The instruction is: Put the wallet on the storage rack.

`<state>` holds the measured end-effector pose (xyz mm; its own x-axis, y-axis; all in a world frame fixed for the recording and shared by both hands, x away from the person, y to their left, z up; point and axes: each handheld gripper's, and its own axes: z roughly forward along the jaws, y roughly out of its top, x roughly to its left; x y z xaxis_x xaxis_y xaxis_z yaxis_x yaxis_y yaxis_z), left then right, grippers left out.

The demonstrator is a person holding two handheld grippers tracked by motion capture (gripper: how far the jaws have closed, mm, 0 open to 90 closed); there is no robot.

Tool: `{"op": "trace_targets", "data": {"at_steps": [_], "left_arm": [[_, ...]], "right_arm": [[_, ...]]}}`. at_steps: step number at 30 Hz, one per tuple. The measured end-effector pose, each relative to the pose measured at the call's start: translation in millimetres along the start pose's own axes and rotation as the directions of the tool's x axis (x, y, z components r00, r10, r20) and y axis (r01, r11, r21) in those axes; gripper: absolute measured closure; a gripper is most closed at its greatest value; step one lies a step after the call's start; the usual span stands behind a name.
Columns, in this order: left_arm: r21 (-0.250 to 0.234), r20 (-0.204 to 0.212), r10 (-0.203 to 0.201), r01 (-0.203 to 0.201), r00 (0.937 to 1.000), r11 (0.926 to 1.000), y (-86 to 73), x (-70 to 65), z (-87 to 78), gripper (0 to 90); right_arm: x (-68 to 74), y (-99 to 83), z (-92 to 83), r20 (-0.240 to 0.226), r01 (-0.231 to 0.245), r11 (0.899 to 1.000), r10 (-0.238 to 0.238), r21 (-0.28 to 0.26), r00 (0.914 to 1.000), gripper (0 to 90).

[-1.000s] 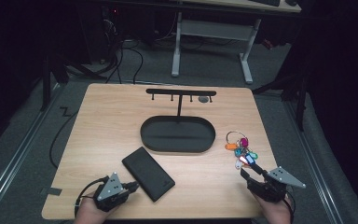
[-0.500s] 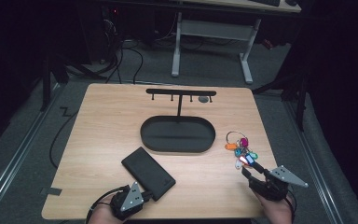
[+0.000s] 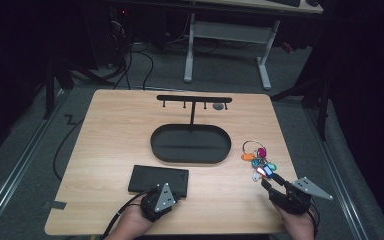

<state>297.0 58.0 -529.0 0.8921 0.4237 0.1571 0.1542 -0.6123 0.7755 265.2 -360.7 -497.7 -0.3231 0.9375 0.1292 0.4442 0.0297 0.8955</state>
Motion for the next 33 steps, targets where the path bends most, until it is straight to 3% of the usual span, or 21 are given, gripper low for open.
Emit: {"op": "trace_targets", "data": {"at_steps": [5,7,9,10,11,12,13,14,15,17,19,21,22,26,27,28,29,30,31,32,33], "left_arm": [[-0.088,-0.044,-0.070,0.066,0.9966,0.9940,-10.0,18.1,-33.0,83.8],[-0.121,-0.085,-0.156,0.145,0.9841,0.9819,-25.7,36.1,-52.2,82.3],[-0.136,-0.138,-0.200,0.182,0.9700,0.9738,-36.0,48.7,-63.9,81.7],[-0.144,-0.199,-0.251,0.225,0.9473,0.9637,-45.8,61.2,-72.9,81.6],[-0.144,-0.199,-0.251,0.225,0.9473,0.9637,-45.8,61.2,-72.9,81.6],[-0.145,-0.265,-0.326,0.296,0.9075,0.9441,-57.0,74.0,-79.3,81.2],[-0.145,-0.265,-0.326,0.296,0.9075,0.9441,-57.0,74.0,-79.3,81.2],[-0.126,-0.312,-0.374,0.352,0.8735,0.9275,-67.6,82.8,-81.8,81.2],[-0.126,-0.312,-0.374,0.352,0.8735,0.9275,-67.6,82.8,-81.8,81.2],[-0.061,-0.342,-0.396,0.401,0.8522,0.9142,-79.9,87.1,-79.4,81.5],[-0.042,-0.335,-0.394,0.405,0.8558,0.9136,-81.8,86.3,-77.2,81.8],[-0.004,-0.314,-0.365,0.383,0.8766,0.9236,-80.8,80.8,-72.0,83.1],[0.009,-0.314,-0.333,0.353,0.8890,0.9354,-78.9,75.2,-71.1,86.5],[0.017,-0.261,-0.306,0.321,0.9155,0.9469,-77.2,62.1,-72.0,87.6],[0.017,-0.261,-0.306,0.321,0.9155,0.9469,-77.2,62.1,-72.0,87.5],[0.017,-0.234,-0.301,0.313,0.9245,0.9495,-75.0,52.9,-72.7,87.6],[0.017,-0.234,-0.301,0.313,0.9245,0.9495,-75.0,52.9,-72.7,87.7],[0.014,-0.206,-0.289,0.298,0.9350,0.9545,-71.8,44.8,-72.4,87.8],[0.014,-0.206,-0.289,0.298,0.9350,0.9545,-71.8,44.8,-72.4,87.8],[0.015,-0.183,-0.262,0.270,0.9474,0.9628,-66.9,35.0,-70.9,88.0],[0.015,-0.183,-0.262,0.270,0.9474,0.9628,-66.9,35.0,-70.9,87.6]], "right_arm": [[-0.8,-1.9,-0.8,0.001,-0.001,1.000,0.001,0.005,1.0000,46.8],[-1.6,-2.0,-2.0,0.007,-0.007,1.000,0.007,0.002,1.0000,46.8],[-1.0,-1.7,-2.8,0.009,-0.008,1.000,0.008,0.002,0.9999,46.8],[-0.4,-1.4,-2.7,0.009,-0.004,1.000,0.004,0.000,1.0000,46.8],[-0.4,-1.4,-2.7,0.009,-0.004,1.000,0.004,0.000,1.0000,46.8],[1.4,-0.3,-1.3,0.005,0.002,1.000,-0.002,0.001,1.0000,46.8],[1.4,-0.3,-1.3,0.005,0.002,1.000,-0.002,0.001,1.0000,46.8],[3.2,1.4,0.6,-0.001,0.007,1.000,-0.007,-0.002,1.0000,46.7],[4.4,2.3,1.8,-0.005,0.006,1.000,-0.006,-0.003,1.0000,46.7],[5.2,4.3,5.9,-0.013,0.013,1.000,-0.013,-0.004,0.9998,46.7],[5.9,5.1,8.1,-0.017,0.011,1.000,-0.011,-0.002,0.9998,46.7],[7.2,6.8,13.8,-0.029,0.019,1.000,-0.019,0.001,0.9994,46.7],[8.5,8.4,17.9,-0.037,0.025,1.000,-0.025,0.003,0.9990,46.7],[11.0,12.3,25.2,-0.058,0.030,1.000,-0.030,0.001,0.9979,46.7],[11.6,13.2,27.0,-0.062,0.029,1.000,-0.029,0.001,0.9976,46.7],[12.0,14.1,29.1,-0.067,0.033,0.999,-0.033,0.000,0.9972,46.7],[12.9,15.2,31.7,-0.073,0.030,1.000,-0.030,0.001,0.9969,46.7],[13.1,16.0,33.5,-0.076,0.034,0.999,-0.034,0.000,0.9965,46.7],[14.0,17.0,35.6,-0.080,0.034,0.999,-0.033,0.002,0.9962,46.7],[14.8,17.9,37.9,-0.086,0.038,0.999,-0.038,0.002,0.9956,46.7],[15.8,18.6,40.0,-0.090,0.040,0.999,-0.040,0.003,0.9952,46.7]]}}
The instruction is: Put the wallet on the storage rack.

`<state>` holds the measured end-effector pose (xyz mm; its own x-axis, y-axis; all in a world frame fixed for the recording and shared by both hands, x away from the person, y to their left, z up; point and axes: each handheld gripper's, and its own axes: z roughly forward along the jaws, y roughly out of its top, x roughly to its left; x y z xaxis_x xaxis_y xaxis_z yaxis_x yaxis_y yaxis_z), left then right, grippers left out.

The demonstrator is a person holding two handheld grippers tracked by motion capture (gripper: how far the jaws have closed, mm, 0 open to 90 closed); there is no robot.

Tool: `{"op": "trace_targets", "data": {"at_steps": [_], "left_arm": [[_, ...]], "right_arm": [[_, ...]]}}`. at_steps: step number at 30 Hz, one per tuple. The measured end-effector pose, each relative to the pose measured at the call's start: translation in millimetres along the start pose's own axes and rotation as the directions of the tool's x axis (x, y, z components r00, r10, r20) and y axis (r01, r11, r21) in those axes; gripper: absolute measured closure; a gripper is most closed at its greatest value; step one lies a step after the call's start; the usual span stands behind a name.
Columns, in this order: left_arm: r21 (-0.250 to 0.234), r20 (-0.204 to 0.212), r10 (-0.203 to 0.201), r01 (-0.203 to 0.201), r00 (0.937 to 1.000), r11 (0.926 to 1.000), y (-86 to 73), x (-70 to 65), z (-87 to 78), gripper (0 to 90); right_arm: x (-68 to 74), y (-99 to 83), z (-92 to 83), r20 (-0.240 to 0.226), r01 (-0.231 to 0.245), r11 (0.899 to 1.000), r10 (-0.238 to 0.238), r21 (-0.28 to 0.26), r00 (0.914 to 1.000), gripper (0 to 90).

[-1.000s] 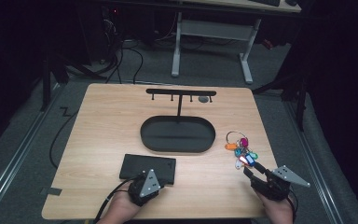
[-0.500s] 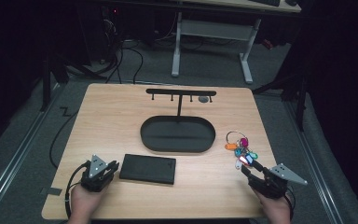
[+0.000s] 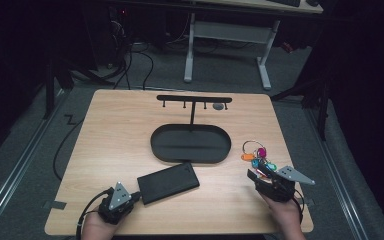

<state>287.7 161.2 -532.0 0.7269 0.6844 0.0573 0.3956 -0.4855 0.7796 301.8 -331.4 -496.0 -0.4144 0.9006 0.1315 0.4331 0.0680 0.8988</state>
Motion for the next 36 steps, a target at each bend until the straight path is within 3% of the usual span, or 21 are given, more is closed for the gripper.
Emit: {"op": "trace_targets", "data": {"at_steps": [1,2,3,6,10,12,14,17,18,19,20,24,25,26,28,34,36], "left_arm": [[-0.006,0.029,0.022,-0.022,0.9993,0.9997,1.7,-9.2,-0.2,85.7],[-0.006,0.029,0.022,-0.022,0.9993,0.9997,1.7,-9.2,-0.2,82.2],[-0.008,0.030,0.053,-0.053,0.9982,0.9986,2.7,-15.0,-3.0,80.0],[-0.034,0.023,0.057,-0.056,0.9981,0.9979,3.5,-16.3,-8.7,77.6],[-0.121,-0.001,0.081,-0.081,0.9967,0.9894,7.0,-17.6,-16.5,72.7],[-0.124,0.011,0.104,-0.102,0.9945,0.9871,11.1,-20.9,-13.1,66.5],[-0.110,-0.002,0.151,-0.150,0.9886,0.9826,16.7,-27.3,-6.4,58.7],[-0.102,0.008,0.198,-0.196,0.9803,0.9754,25.7,-34.3,6.0,47.2],[-0.102,0.008,0.198,-0.196,0.9803,0.9754,25.7,-34.3,6.0,44.7],[-0.088,0.005,0.236,-0.234,0.9718,0.9682,30.5,-38.8,13.8,42.6],[-0.088,0.005,0.236,-0.234,0.9718,0.9682,30.5,-38.8,13.8,41.0],[-0.056,0.007,0.307,-0.307,0.9515,0.9502,37.7,-48.7,28.5,38.1],[-0.038,-0.003,0.346,-0.346,0.9382,0.9374,40.2,-53.7,34.8,37.7],[-0.038,-0.003,0.346,-0.346,0.9382,0.9374,40.2,-53.7,34.8,37.5],[-0.025,0.003,0.371,-0.371,0.9285,0.9282,42.3,-56.9,40.4,37.4],[-0.016,0.019,0.358,-0.358,0.9334,0.9336,44.5,-55.9,49.2,33.5],[-0.023,0.012,0.366,-0.366,0.9305,0.9305,43.9,-54.2,49.9,35.4]], "right_arm": [[0.7,0.6,2.1,-0.005,0.003,1.000,-0.003,0.002,1.0000,46.7],[0.7,0.6,2.1,-0.005,0.003,1.000,-0.003,0.002,1.0000,46.7],[2.4,1.4,6.0,-0.012,0.007,1.000,-0.007,0.006,0.9999,46.6],[3.6,1.9,7.7,-0.015,0.009,1.000,-0.009,0.008,0.9998,46.6],[3.1,0.8,7.9,-0.015,0.011,1.000,-0.010,0.011,0.9998,46.6],[2.2,-0.6,5.8,-0.010,0.003,1.000,-0.002,0.012,0.9999,46.6],[0.8,-2.8,1.7,0.000,-0.005,1.000,0.005,0.013,1.0000,46.6],[-2.6,-8.0,-7.9,0.023,-0.013,1.000,0.013,0.014,0.9996,46.6],[-2.6,-8.0,-7.9,0.023,-0.013,1.000,0.013,0.014,0.9996,46.6],[-5.2,-11.2,-14.6,0.038,-0.021,1.000,0.020,0.014,0.9991,46.6],[-5.2,-11.2,-14.6,0.038,-0.021,1.000,0.020,0.014,0.9991,46.6],[-10.7,-18.7,-33.1,0.080,-0.046,0.999,0.046,0.004,0.9957,46.6],[-11.7,-20.2,-36.5,0.087,-0.050,0.999,0.050,0.002,0.9949,46.6],[-12.5,-21.7,-39.8,0.094,-0.055,0.998,0.055,0.001,0.9940,46.6],[-13.3,-23.2,-42.7,0.102,-0.058,0.998,0.058,0.000,0.9931,46.6],[-17.6,-29.5,-54.8,0.132,-0.082,0.997,0.082,-0.005,0.9879,46.6],[-17.7,-29.7,-55.4,0.133,-0.080,0.997,0.080,-0.006,0.9879,46.6]]}}
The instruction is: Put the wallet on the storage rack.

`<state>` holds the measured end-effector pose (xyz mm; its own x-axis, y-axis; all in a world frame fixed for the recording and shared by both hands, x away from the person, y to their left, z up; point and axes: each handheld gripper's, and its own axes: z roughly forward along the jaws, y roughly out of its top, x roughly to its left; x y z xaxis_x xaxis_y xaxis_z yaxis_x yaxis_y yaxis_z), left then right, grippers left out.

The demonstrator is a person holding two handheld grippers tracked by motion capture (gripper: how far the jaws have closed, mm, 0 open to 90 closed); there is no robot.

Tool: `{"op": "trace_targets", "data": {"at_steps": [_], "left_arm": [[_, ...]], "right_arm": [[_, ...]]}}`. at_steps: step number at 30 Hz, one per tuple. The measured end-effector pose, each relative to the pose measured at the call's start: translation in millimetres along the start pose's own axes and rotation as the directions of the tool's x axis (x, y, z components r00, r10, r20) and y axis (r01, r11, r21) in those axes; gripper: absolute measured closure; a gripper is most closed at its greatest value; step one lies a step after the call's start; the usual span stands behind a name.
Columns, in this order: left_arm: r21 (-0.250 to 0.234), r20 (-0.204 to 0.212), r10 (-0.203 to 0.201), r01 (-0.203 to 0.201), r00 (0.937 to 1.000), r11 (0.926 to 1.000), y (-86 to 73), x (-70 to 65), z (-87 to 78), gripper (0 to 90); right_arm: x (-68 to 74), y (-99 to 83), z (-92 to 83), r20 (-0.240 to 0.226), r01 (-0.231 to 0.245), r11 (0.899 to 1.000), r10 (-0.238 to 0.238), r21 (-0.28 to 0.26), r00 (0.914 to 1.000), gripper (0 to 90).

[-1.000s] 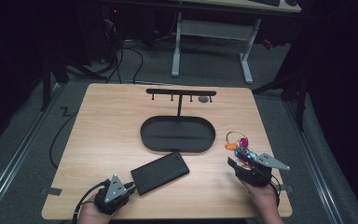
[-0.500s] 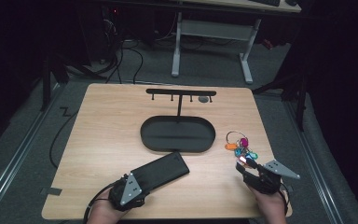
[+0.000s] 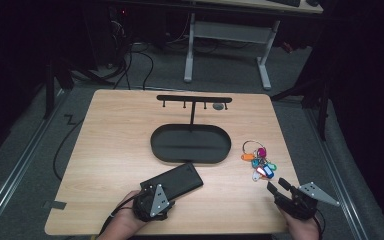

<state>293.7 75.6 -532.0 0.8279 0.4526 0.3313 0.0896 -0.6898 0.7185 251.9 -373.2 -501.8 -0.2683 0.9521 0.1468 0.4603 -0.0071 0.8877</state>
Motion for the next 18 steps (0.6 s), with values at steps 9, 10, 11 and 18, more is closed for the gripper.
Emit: {"op": "trace_targets", "data": {"at_steps": [9,10,11,18], "left_arm": [[0.011,-0.027,0.060,-0.059,0.9978,0.9982,-3.0,-2.2,-3.7,52.5],[0.011,-0.027,0.060,-0.059,0.9978,0.9982,-3.0,-2.2,-3.7,55.7],[0.012,-0.033,0.079,-0.079,0.9963,0.9968,-2.4,-4.1,-4.2,55.7],[0.001,-0.049,0.068,-0.068,0.9965,0.9977,1.1,-6.3,-10.5,71.9]], "right_arm": [[0.4,1.5,1.1,-0.002,-0.006,1.000,0.006,-0.004,1.0000,46.6],[0.9,1.7,2.0,-0.005,-0.003,1.000,0.003,-0.005,1.0000,46.6],[0.9,1.7,2.0,-0.005,-0.003,1.000,0.003,-0.005,1.0000,46.6],[4.9,2.8,6.2,-0.014,0.012,1.000,-0.012,0.003,0.9998,46.6]]}}
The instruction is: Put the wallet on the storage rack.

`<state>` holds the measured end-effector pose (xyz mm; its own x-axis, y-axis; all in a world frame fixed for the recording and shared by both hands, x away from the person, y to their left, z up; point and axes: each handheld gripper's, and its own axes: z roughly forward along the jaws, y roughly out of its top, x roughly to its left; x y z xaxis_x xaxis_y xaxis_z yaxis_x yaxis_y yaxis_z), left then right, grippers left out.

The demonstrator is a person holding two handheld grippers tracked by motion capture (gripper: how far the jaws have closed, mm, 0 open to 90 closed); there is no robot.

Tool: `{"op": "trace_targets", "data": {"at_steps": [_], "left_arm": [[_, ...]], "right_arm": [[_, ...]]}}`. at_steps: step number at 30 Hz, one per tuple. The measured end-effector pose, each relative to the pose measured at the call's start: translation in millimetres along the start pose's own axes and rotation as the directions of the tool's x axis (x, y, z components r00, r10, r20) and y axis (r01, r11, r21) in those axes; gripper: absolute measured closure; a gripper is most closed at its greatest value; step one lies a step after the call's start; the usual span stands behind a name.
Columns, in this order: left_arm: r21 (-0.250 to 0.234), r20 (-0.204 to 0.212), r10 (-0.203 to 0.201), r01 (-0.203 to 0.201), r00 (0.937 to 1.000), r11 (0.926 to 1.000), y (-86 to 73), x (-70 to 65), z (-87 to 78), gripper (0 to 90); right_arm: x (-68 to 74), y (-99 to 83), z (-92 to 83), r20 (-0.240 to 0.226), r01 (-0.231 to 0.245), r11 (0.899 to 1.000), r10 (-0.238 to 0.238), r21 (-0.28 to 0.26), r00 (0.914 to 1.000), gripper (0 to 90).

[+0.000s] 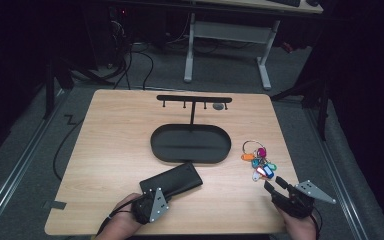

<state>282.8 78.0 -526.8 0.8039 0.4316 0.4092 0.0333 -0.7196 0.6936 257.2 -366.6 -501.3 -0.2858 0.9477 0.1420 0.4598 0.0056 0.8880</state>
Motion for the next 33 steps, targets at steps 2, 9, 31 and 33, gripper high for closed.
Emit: {"op": "trace_targets", "data": {"at_steps": [2,9,31,33], "left_arm": [[-0.002,-0.015,0.007,-0.007,0.9999,1.0000,0.5,-1.1,-1.6,76.2],[-0.049,-0.051,-0.028,0.025,0.9983,0.9985,1.7,6.1,-15.1,79.0],[-0.162,-0.018,-0.267,0.260,0.9636,0.9518,-8.3,37.6,-42.3,81.1],[-0.175,-0.012,-0.282,0.276,0.9593,0.9451,-8.7,39.6,-46.3,81.5]], "right_arm": [[-1.2,0.5,-0.8,-0.003,-0.003,1.000,0.003,-0.001,1.0000,46.7],[-4.4,0.3,-1.2,0.000,-0.009,1.000,0.009,-0.002,1.0000,46.8],[-4.1,1.2,-0.5,-0.002,-0.015,1.000,0.015,-0.004,0.9999,46.8],[-4.4,1.4,-0.8,-0.001,-0.016,1.000,0.016,-0.004,0.9999,46.8]]}}
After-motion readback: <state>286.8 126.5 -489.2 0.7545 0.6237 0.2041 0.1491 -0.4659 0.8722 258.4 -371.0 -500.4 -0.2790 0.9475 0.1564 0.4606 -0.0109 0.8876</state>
